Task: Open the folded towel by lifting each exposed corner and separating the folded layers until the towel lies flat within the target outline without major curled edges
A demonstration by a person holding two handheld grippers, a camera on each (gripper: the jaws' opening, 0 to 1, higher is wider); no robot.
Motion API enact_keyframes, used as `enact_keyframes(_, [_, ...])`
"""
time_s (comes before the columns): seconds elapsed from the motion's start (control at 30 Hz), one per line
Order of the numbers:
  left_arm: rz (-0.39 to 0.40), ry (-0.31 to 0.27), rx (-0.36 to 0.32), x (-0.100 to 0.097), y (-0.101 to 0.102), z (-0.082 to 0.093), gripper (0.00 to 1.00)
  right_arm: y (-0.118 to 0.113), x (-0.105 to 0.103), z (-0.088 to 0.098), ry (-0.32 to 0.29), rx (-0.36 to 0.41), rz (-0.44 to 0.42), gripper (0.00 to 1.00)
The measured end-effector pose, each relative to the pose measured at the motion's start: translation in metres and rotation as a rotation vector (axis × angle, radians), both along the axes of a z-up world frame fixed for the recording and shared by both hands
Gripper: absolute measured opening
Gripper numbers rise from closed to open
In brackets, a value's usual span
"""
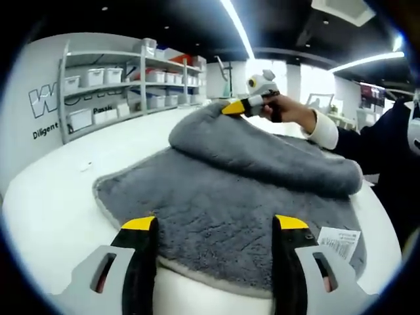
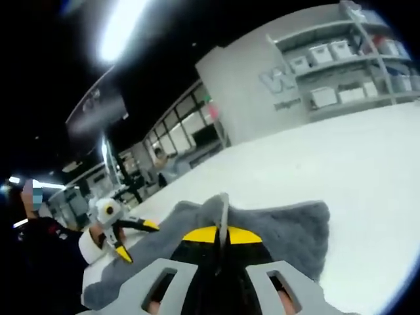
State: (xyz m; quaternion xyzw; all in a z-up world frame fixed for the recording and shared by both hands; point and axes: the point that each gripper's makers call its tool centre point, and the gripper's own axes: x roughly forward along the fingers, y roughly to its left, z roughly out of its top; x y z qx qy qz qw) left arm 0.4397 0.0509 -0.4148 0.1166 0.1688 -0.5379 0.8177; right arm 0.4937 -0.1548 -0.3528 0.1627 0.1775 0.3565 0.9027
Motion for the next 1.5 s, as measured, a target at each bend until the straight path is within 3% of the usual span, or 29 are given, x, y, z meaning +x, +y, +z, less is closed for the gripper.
enact_keyframes(0.67, [0.009, 0.000, 0.006, -0.003, 0.000, -0.001, 0.69, -0.029, -0.002, -0.004, -0.001, -0.009, -0.061, 0.00])
enact_keyframes(1.5, [0.014, 0.002, 0.003, 0.020, 0.009, 0.002, 0.69, -0.074, 0.007, -0.013, -0.007, -0.053, -0.153, 0.00])
